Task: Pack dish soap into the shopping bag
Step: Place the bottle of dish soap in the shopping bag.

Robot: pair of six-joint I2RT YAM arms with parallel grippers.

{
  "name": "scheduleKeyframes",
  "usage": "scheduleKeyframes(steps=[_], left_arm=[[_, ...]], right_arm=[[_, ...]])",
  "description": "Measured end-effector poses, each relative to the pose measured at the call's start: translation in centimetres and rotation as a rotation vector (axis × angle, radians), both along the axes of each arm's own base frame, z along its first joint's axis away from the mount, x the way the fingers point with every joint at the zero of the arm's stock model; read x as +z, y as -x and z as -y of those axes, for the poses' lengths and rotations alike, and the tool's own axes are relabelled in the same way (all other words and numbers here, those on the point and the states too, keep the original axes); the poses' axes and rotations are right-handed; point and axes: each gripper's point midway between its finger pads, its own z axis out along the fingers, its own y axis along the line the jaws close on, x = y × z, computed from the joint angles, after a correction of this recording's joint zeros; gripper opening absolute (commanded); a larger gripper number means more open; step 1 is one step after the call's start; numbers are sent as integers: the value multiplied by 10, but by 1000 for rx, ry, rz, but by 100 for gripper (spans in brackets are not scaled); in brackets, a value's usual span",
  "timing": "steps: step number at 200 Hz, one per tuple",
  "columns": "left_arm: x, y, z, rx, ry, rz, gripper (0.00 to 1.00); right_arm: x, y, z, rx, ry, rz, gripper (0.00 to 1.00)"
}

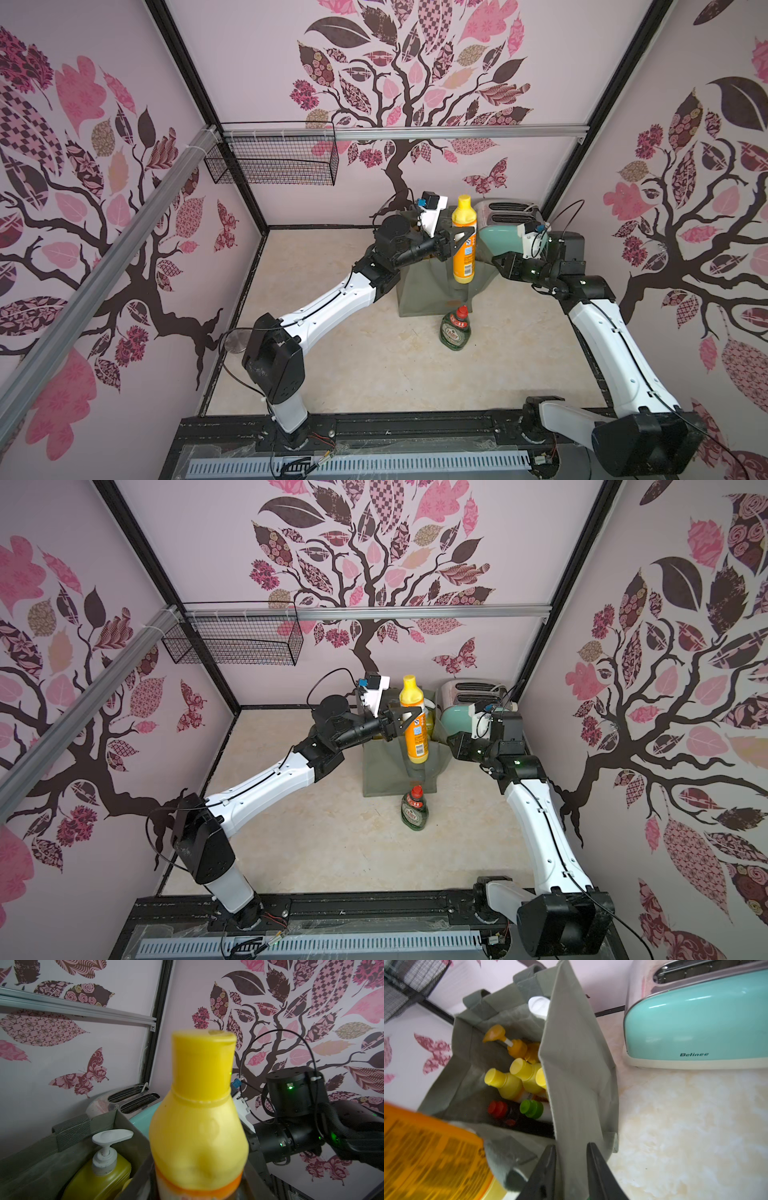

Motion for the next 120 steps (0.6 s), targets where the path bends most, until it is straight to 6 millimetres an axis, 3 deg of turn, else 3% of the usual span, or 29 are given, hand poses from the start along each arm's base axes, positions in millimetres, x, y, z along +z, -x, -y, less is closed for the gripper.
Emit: scheduleKeyframes(steps=[36, 97, 120], left_arm=[[7, -11, 9, 6, 17, 21, 0], [72, 0, 3, -21, 152, 111, 0], [80, 0, 1, -7, 163, 141, 0]], right_arm=[[1, 1, -4, 20, -13, 2, 4], [4, 7, -9, 35, -8, 15, 0], [5, 10, -9, 34, -7, 21, 0]])
